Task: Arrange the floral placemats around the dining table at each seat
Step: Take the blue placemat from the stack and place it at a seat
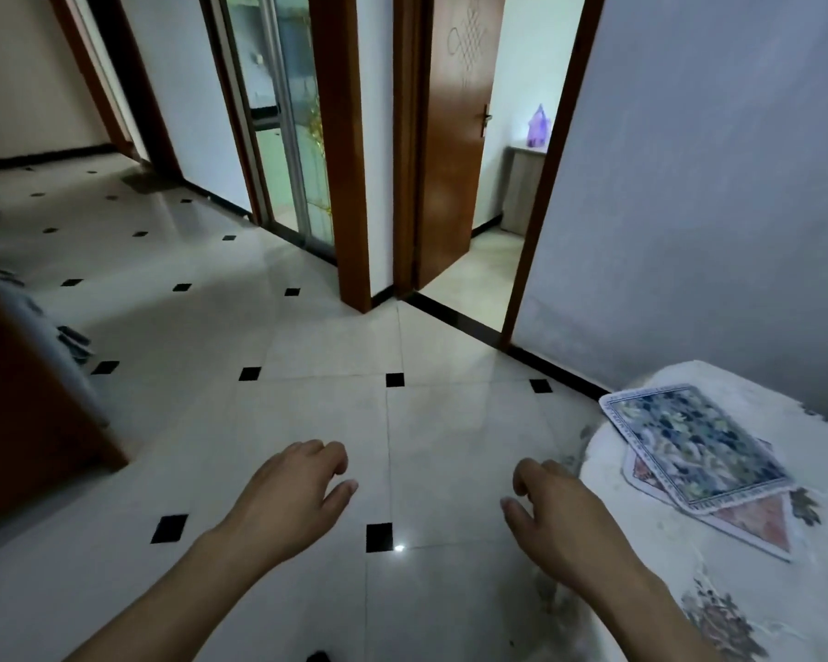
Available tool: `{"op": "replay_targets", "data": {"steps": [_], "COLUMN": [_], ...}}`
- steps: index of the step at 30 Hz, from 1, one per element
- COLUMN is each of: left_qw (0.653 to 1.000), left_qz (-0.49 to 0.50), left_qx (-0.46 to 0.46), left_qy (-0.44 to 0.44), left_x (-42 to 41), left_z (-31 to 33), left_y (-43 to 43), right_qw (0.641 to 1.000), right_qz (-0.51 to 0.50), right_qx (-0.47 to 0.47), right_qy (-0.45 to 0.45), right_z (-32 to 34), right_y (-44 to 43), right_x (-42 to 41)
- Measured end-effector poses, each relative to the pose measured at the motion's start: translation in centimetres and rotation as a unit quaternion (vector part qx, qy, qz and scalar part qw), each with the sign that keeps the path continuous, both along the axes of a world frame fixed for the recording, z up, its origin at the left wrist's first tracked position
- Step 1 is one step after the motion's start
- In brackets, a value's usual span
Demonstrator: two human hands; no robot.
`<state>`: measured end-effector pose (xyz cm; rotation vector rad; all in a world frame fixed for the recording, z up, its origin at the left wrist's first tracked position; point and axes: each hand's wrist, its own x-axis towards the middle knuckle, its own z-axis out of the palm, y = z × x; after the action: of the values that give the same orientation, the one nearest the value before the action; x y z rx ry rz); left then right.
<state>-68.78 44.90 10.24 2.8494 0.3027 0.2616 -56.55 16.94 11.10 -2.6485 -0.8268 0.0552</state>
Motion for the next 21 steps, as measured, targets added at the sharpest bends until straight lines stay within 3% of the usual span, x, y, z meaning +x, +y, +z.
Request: {"op": "replay_targets", "data": {"steps": [10, 21], "left_qw": [0.976, 0.914], "left_qz": [-0.219, -0.404], "left_qx": [0.014, 0.007], "left_qy": [0.005, 0.033], "left_x": [21.0, 40.1], "left_z": [0.3, -0.2], "left_y": [4.8, -6.4], "right_qw": [0.973, 0.895], "right_qz": [-0.227, -0.443], "right_qx": [-0.017, 0.019], "right_qy": [0.018, 0.051], "right_z": [0.9, -1.0], "right_y": [2.6, -6.4], "right_x": [7.2, 15.5]}}
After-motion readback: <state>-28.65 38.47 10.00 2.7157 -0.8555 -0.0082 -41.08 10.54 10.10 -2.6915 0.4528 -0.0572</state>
